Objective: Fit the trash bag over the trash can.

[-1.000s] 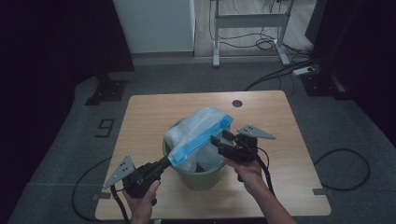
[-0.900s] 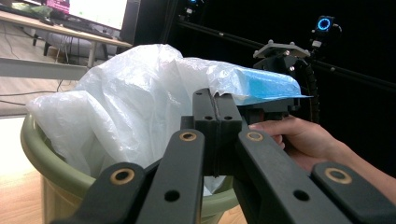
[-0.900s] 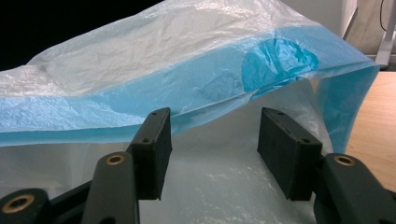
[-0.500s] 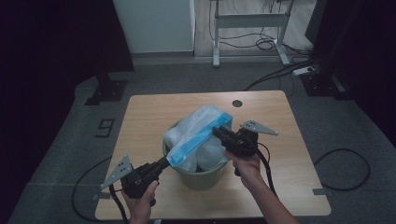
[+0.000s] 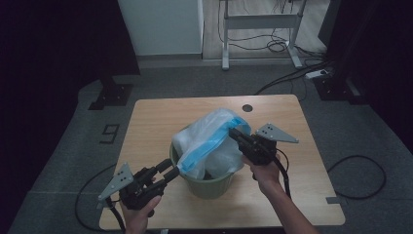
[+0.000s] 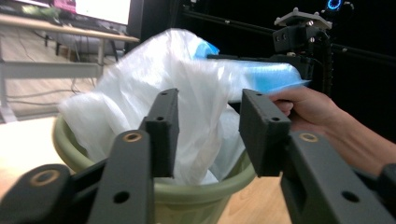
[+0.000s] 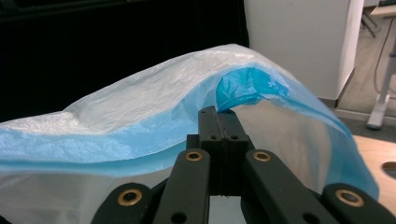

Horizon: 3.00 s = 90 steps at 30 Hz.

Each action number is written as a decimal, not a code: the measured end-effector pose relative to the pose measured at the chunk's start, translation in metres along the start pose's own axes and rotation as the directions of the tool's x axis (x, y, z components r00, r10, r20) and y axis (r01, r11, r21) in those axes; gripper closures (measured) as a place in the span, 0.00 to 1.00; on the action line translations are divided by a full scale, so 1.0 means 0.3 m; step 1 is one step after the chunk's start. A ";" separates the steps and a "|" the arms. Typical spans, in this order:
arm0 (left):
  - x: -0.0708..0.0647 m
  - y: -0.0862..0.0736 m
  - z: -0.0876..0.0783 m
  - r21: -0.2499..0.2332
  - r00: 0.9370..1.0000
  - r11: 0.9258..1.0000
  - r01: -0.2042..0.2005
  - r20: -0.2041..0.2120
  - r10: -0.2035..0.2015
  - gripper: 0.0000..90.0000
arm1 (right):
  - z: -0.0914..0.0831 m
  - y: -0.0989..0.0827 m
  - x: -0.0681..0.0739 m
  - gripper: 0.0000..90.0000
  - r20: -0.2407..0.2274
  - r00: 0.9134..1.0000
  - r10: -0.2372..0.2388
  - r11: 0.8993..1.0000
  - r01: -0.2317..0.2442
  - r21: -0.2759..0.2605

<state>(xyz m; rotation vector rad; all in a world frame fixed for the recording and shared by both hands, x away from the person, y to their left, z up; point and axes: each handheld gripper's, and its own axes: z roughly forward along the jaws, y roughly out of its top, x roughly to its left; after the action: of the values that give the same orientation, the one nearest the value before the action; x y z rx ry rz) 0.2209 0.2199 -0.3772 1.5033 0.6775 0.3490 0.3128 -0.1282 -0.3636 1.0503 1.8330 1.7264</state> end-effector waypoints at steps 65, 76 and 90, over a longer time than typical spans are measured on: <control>0.203 0.074 0.034 -0.020 0.986 0.997 0.072 -0.151 -0.074 1.00 | -0.198 0.008 -0.097 0.99 -0.035 0.992 -0.123 0.991 0.125 0.042; 0.157 -0.051 -0.084 -0.003 0.989 0.994 0.111 -0.100 -0.111 1.00 | -0.326 -0.144 -0.050 0.99 -0.125 0.988 -0.095 0.990 0.107 0.092; 0.184 -0.175 -0.105 0.065 0.982 0.985 0.160 -0.112 -0.152 1.00 | -0.307 -0.294 -0.056 0.99 -0.136 0.988 -0.077 0.974 0.104 0.201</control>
<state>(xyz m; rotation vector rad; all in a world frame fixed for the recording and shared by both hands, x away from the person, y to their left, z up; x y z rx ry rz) 0.2342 0.2749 -0.4371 1.4979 0.8964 0.2882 0.2343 -0.1972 -0.4386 0.9347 2.1449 1.6094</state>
